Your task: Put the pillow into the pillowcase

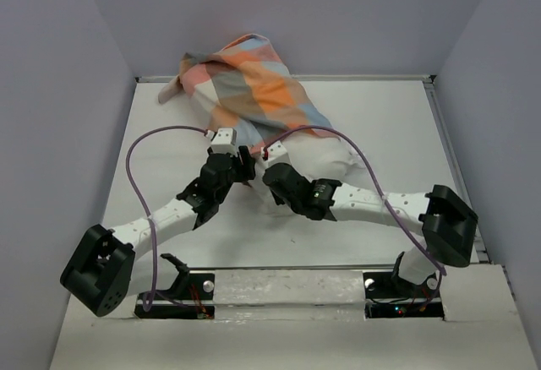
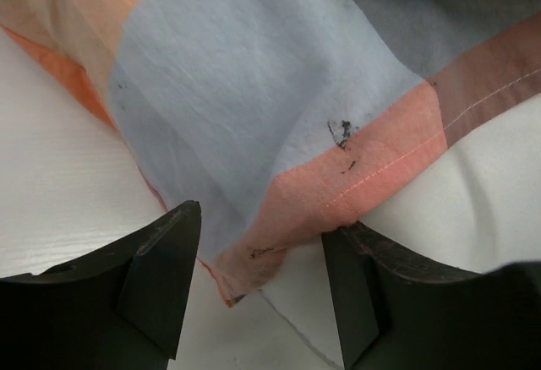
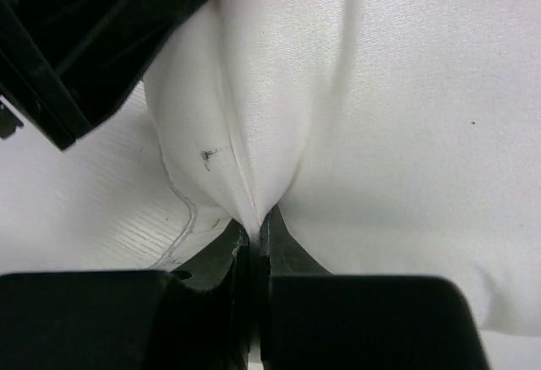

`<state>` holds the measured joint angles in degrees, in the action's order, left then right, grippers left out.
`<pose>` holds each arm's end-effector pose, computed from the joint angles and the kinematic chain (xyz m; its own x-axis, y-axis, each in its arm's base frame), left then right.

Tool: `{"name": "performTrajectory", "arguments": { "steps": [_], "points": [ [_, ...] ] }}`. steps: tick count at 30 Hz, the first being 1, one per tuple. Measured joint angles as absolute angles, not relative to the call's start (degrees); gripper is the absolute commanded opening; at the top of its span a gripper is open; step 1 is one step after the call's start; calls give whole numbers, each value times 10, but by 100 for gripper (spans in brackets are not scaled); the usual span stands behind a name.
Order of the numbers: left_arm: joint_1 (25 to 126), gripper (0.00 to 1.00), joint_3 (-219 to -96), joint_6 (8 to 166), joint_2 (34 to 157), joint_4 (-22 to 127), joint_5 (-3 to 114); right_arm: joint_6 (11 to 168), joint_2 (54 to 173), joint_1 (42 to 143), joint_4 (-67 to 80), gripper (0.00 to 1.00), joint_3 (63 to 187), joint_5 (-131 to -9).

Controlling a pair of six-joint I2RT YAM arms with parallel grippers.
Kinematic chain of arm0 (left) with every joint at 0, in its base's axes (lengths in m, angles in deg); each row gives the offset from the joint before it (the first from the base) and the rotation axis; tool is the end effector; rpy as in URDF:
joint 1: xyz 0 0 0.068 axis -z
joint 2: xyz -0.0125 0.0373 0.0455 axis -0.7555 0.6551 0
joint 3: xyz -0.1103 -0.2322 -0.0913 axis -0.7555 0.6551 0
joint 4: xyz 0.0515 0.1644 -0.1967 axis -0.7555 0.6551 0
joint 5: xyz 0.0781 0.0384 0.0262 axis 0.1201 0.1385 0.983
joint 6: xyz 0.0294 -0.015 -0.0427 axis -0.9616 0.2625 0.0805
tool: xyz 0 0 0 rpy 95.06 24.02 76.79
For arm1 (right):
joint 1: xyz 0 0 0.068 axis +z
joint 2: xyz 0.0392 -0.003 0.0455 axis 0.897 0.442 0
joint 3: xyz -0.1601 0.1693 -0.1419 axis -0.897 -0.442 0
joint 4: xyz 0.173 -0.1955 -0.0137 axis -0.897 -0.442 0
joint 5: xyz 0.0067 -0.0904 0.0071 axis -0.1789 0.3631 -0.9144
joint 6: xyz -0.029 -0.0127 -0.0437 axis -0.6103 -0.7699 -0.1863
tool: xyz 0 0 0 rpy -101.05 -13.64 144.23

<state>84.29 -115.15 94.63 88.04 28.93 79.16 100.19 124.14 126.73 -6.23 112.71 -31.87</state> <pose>0.2149 -0.1402 0.2315 -0.2797 -0.1914 -0.9408 0.2703 0.9246 -0.2685 0.1754 0.3033 0.2447 -0.4676 -0.3394 -0.8162 -0.4717 0.8767 -0.0944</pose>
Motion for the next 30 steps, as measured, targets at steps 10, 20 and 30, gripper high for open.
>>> {"name": "performTrajectory", "arguments": {
  "steps": [10,20,30],
  "points": [
    [842,0,-1172,930,903,271,809,1002,1159,1257,-57,0,1076,-318],
    [879,0,-1207,979,776,349,686,1017,1143,1217,25,0,1071,-382],
    [940,0,-1435,1011,792,446,618,1033,1152,1195,182,0,1114,-373]
  ]
}}
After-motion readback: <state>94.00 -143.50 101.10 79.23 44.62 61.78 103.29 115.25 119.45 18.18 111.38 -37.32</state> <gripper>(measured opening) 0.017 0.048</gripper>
